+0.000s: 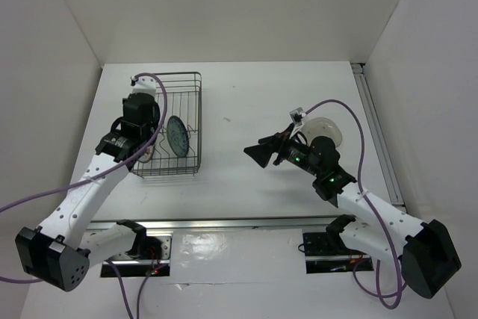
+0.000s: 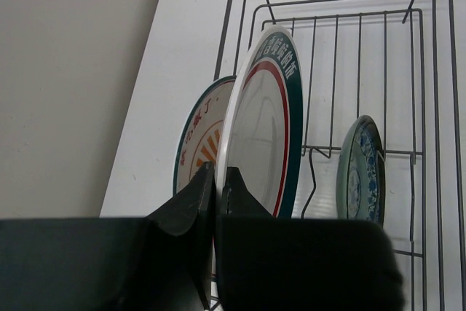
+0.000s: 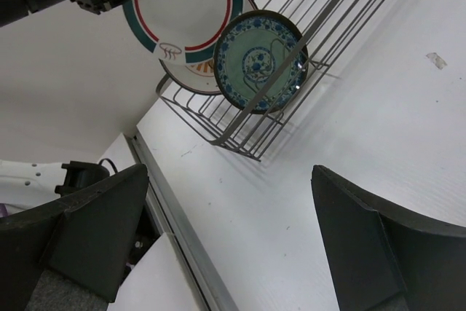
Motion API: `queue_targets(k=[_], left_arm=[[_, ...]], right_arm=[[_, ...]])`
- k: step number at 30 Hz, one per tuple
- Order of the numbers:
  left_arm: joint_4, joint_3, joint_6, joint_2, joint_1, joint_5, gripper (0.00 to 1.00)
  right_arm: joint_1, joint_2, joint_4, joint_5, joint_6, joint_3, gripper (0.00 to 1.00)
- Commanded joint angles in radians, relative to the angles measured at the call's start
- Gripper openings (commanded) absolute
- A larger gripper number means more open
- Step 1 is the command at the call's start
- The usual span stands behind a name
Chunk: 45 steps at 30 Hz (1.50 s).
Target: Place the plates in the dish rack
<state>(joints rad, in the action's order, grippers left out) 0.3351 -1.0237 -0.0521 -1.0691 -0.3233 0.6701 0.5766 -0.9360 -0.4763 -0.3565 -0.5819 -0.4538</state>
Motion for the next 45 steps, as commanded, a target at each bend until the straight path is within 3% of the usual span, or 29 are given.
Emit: queue_targets(k=[1,20,26,32,39,42,45], left_arm=[[-0.08,0.0,0.011,-0.011,-0.003,-0.012,0.0],[-0.099,0.031,0.001,-0.058,-0.003,-0.012,0.01],[-0.088,0.031,-0.017,-0.08,-0.003,-0.041,0.21],[-0.08,0.033,-0.026,-0.126,-0.003,-0.072,0.22],[-0.061,0.013,-0.048,-0.153,-0.003,-0.05,0.64],[-0.051,0.013,-0.057,-0.153,-0.003,-0.05,1.0],[-0.028,-0.01,-0.081,-0.118,-0.003,-0.009,1.0]], right_arm=[[0.009,0.034,0.018,-0.01,0.017,-0.008,1.0],[0.0,0.061,0.048,-0.01,0.036,-0.017,1.0],[0.0,0.062,0.059,-0.001,0.045,-0.008,1.0],[-0.009,0.071,0.071,-0.001,0.045,-0.008,1.0],[-0.018,0.08,0.102,-0.001,0.054,-0.008,1.0],[-0.018,0.089,0.128,0.03,0.063,-0.017,1.0],[-0.018,0.109,0.189,0.131,0.073,-0.026,1.0]])
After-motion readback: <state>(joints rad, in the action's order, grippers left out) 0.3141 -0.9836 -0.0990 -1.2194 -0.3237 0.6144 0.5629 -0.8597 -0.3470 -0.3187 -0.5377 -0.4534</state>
